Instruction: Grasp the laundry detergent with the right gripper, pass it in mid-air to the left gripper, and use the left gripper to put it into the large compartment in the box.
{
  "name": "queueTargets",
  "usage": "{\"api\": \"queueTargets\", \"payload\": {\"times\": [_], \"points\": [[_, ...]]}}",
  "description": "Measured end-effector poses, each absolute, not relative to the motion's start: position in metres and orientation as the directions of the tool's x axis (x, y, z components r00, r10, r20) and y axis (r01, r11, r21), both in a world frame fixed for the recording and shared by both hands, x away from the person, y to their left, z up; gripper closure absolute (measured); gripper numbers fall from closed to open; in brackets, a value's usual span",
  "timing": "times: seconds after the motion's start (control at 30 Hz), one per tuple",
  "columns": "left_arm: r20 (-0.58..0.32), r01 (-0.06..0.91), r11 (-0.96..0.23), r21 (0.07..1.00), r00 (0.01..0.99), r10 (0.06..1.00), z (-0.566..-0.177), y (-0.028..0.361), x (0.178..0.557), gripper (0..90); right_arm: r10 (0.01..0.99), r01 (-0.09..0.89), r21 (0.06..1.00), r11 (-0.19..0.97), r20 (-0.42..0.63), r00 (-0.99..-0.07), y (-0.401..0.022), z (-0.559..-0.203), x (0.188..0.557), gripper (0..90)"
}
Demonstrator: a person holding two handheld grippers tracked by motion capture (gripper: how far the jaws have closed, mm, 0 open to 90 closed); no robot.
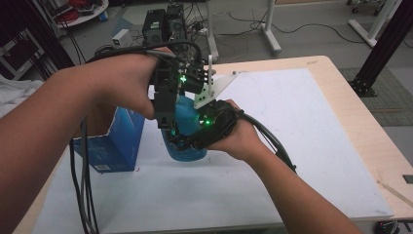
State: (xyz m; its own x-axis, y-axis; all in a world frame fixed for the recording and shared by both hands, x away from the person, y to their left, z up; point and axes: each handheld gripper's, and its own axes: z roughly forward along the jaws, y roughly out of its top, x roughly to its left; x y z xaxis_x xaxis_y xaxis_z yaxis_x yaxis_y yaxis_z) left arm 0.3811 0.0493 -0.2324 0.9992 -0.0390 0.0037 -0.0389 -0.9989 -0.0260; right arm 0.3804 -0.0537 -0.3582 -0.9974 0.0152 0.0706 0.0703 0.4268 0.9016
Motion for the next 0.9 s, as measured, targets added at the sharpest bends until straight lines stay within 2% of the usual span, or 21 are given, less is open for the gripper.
{"api": "queueTargets", "payload": {"times": [0.9], "points": [[0.018, -0.052, -0.998, -0.038, 0.998, -0.053, -0.2343, 0.0476, 0.3795, 4.8, 0.02, 0.071, 0.902, 0.425, 0.069, -0.997, -0.0527, -0.3592, 0.3815, 46.6]]}}
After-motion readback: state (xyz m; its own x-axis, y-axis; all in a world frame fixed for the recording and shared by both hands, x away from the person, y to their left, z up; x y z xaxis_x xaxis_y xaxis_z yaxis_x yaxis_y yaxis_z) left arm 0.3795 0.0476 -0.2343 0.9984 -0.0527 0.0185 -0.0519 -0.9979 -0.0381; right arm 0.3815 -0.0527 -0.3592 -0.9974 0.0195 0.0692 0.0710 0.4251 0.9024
